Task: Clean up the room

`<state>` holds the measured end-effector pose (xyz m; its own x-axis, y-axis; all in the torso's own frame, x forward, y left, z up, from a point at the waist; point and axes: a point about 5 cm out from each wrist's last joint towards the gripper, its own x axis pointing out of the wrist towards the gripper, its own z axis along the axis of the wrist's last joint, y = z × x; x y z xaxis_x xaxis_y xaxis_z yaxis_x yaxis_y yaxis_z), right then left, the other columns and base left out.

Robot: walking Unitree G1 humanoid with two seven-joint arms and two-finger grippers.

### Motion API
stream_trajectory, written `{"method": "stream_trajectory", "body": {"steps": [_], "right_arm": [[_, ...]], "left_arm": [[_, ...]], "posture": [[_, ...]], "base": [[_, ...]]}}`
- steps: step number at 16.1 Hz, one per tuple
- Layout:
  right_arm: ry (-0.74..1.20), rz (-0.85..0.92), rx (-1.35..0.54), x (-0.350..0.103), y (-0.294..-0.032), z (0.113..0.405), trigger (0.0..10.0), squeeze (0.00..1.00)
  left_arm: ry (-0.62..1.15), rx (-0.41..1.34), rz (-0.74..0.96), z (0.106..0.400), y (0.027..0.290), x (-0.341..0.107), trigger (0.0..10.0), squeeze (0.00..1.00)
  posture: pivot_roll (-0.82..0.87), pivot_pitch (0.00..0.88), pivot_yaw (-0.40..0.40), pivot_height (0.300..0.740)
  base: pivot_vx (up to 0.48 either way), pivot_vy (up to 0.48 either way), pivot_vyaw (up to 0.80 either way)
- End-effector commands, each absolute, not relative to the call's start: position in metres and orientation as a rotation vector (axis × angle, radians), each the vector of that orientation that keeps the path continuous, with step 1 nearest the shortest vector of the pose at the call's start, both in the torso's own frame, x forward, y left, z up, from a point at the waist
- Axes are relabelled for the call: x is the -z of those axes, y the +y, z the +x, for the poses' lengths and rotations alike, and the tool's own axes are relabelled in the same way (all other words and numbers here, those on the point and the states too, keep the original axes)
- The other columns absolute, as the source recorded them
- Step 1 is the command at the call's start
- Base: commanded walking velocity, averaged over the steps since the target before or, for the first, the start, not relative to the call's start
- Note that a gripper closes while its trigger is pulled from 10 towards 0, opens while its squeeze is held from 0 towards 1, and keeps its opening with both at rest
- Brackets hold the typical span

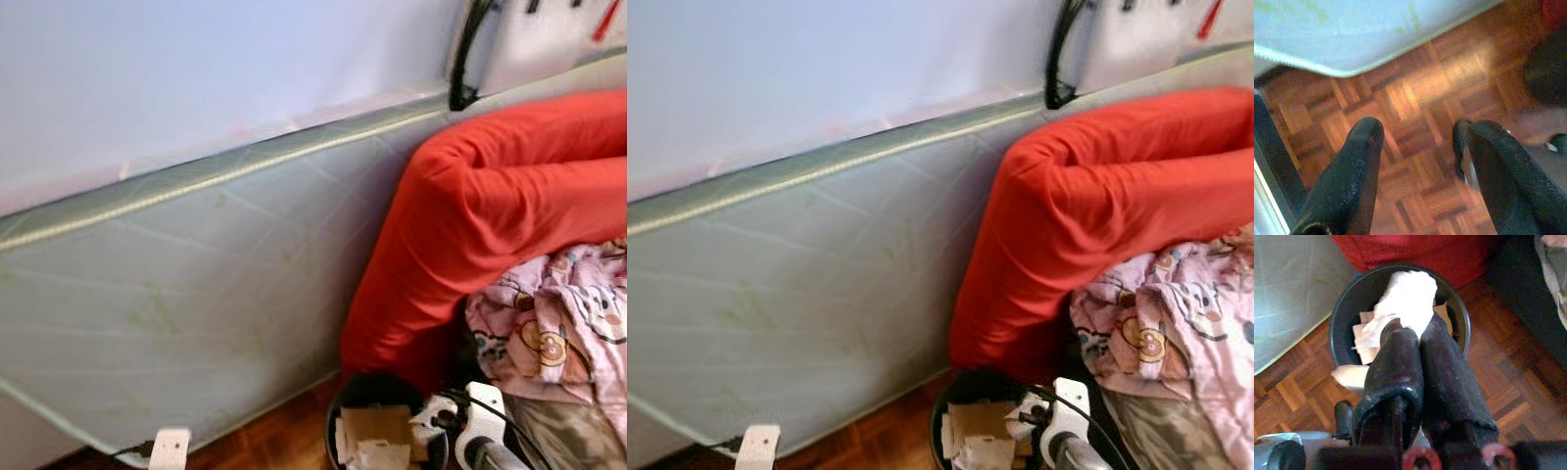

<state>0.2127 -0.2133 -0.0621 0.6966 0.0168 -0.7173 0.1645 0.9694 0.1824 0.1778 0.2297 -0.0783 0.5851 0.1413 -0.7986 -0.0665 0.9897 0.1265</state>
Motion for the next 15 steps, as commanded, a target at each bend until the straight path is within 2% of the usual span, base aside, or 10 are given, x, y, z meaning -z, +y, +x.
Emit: {"method": "stream_trajectory", "body": {"steps": [1, 6, 15], "right_arm": [[0.790, 0.235, 0.093, 0.063, -0.221, 0.207, 10.0, 0.00], [0.780, 0.224, 0.039, 0.067, -0.224, 0.194, 10.0, 0.00], [0.792, 0.234, -0.009, 0.076, -0.223, 0.171, 10.0, 0.00]], "left_arm": [[0.953, -0.107, 0.078, 0.170, 0.226, 0.082, 10.0, 0.00], [0.934, -0.141, 0.039, 0.157, 0.224, 0.087, 10.0, 0.00], [0.954, -0.161, 0.036, 0.134, 0.230, 0.093, 10.0, 0.00]], "posture": [[0.02, 0.088, -0.007, 0.740], [0.06, 0.137, -0.045, 0.740], [0.09, 0.205, -0.062, 0.740]], "base": [[0.000, 0.000, 0.00], [0.000, 0.000, 0.00], [0.000, 0.000, 0.00]]}}
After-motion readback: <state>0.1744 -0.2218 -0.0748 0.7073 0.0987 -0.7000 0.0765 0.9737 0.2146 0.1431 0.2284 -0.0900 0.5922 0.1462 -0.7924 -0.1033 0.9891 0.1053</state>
